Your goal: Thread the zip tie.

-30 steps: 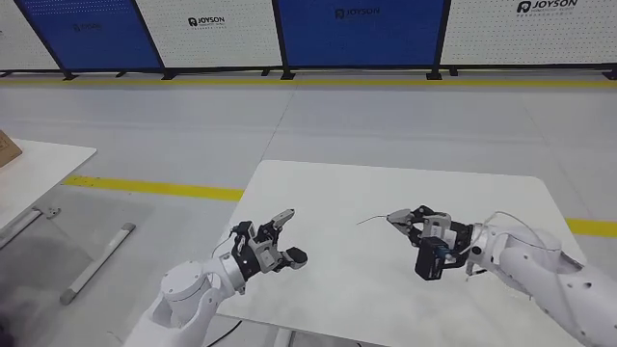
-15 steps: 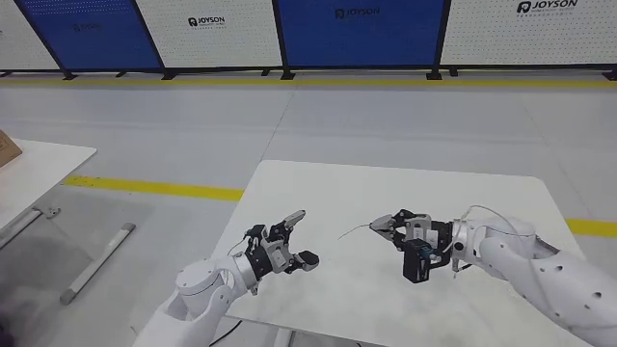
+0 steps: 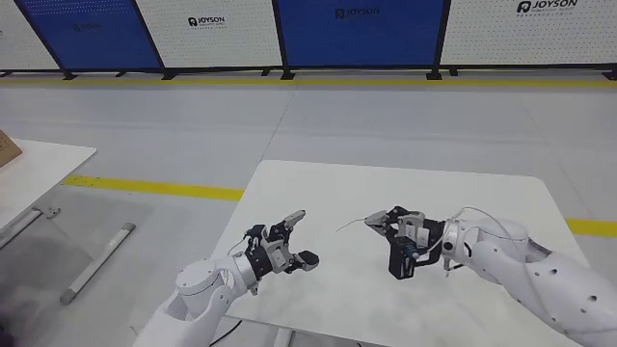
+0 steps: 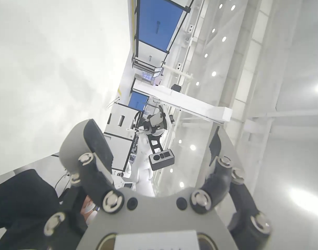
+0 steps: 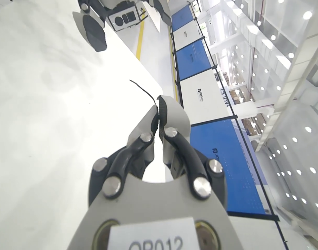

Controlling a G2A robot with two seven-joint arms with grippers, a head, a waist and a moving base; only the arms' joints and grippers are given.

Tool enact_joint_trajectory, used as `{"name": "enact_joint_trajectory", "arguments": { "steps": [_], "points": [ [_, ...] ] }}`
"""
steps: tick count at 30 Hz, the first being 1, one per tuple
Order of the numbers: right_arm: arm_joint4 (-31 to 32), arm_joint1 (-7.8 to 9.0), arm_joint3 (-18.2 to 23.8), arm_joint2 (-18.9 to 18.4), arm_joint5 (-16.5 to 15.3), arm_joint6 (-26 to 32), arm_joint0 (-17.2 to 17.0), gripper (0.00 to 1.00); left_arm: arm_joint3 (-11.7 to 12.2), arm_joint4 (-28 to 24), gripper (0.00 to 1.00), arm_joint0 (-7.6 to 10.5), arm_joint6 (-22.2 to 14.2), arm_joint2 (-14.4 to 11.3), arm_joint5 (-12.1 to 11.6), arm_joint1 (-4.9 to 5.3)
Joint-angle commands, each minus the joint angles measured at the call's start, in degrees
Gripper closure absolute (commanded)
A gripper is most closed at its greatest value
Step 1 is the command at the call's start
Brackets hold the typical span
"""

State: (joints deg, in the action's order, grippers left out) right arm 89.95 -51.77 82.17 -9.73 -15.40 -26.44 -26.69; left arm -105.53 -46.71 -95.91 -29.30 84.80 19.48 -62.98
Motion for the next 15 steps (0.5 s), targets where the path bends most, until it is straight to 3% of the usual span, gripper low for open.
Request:
{"name": "enact_joint_trajectory", "arguments": {
  "steps": [1, 9, 15],
  "points": [
    [0.0, -0.44, 0.9, -0.01, 0.44, 4.42, 0.07, 1.0, 0.0, 0.0, 0.0, 0.0, 0.0, 0.0, 0.0, 0.0],
    [0.0, -0.44, 0.9, -0.01, 0.44, 4.42, 0.07, 1.0, 0.09, -0.29, 0.0, 0.05, 0.33, -0.15, -0.13, -0.04],
    [0.0, -0.44, 0.9, -0.01, 0.44, 4.42, 0.07, 1.0, -1.64, -3.91, 0.0, 1.97, 1.29, -3.79, 0.0, -0.11]
  ]
}}
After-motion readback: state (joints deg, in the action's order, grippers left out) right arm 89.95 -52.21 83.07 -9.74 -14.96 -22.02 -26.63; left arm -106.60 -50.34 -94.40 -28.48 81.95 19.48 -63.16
